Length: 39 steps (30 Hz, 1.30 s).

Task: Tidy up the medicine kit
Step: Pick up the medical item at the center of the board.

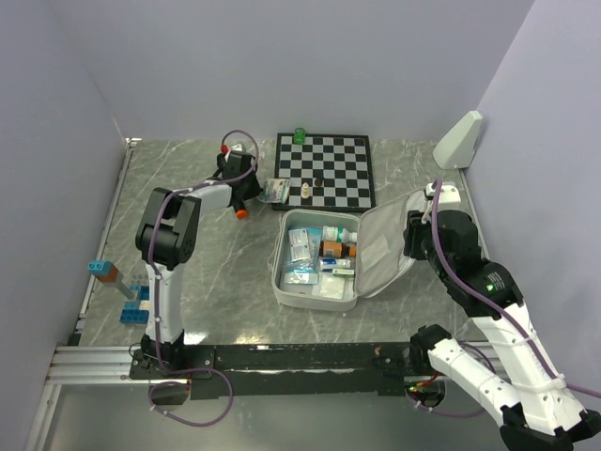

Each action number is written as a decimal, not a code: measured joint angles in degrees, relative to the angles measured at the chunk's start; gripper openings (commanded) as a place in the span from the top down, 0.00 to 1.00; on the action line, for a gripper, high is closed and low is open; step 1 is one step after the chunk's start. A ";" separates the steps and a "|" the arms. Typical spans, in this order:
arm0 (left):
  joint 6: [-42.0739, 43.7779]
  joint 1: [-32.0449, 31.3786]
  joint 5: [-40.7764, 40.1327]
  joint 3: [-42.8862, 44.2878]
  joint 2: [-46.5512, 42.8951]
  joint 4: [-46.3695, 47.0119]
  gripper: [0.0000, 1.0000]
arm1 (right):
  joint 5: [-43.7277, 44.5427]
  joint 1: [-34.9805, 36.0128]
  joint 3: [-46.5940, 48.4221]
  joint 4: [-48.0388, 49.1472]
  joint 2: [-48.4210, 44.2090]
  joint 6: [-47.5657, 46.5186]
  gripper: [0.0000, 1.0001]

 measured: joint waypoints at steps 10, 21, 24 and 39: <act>-1.95 0.00 0.68 -13.16 -20.24 1.81 0.99 | 1.49 0.11 -0.02 0.04 0.24 2.27 1.00; -7.50 -1.68 3.19 -16.44 -38.75 3.96 0.99 | 1.36 0.11 -0.26 -0.02 -0.48 5.29 1.00; -9.25 -5.20 3.26 -16.44 -40.94 3.78 0.99 | 0.92 0.09 -0.39 -0.46 -1.38 6.49 1.00; -14.97 -25.62 1.62 -6.19 -40.57 1.77 0.99 | -3.87 0.09 -4.85 -3.54 -8.22 13.88 0.39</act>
